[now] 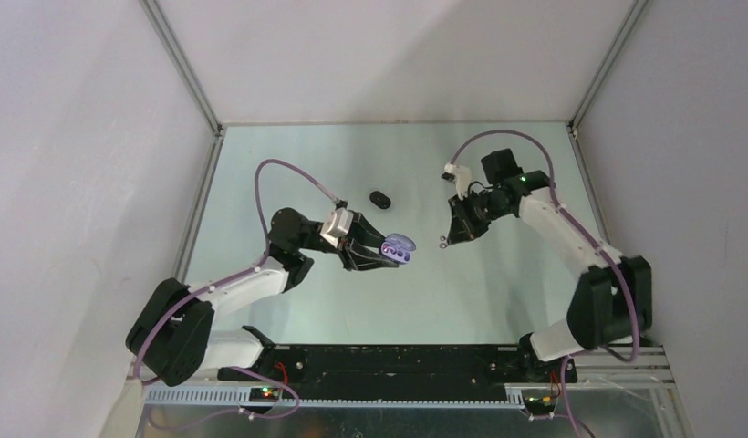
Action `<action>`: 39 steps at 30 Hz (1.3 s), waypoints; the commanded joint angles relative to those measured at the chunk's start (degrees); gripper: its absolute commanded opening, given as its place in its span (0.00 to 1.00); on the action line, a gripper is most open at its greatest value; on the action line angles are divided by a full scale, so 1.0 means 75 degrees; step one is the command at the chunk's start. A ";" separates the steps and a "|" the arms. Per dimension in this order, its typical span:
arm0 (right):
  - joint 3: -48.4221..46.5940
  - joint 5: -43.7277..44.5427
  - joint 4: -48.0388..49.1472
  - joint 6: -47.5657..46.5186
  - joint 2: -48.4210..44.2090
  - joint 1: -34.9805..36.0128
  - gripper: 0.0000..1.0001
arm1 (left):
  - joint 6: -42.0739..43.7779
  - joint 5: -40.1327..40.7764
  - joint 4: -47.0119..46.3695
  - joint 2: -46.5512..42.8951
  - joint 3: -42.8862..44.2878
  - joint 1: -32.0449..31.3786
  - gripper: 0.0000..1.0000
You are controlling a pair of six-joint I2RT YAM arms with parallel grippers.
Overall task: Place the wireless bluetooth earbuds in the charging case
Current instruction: Pick up the earbud from the center of the board, then place the earbud in the charging case.
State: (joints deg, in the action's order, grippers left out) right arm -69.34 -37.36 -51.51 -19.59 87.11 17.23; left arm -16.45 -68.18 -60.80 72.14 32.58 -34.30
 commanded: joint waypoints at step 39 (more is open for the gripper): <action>0.0438 0.1881 0.1004 -0.1237 -0.4180 0.2651 0.12 | 0.3604 0.0916 0.5448 0.0754 0.1449 -0.0755 0.03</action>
State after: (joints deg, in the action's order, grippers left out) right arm -66.41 -21.91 -43.24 -26.96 55.44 35.07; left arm 6.63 -61.60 -22.96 77.91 40.97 -39.35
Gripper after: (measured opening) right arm 0.129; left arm 0.374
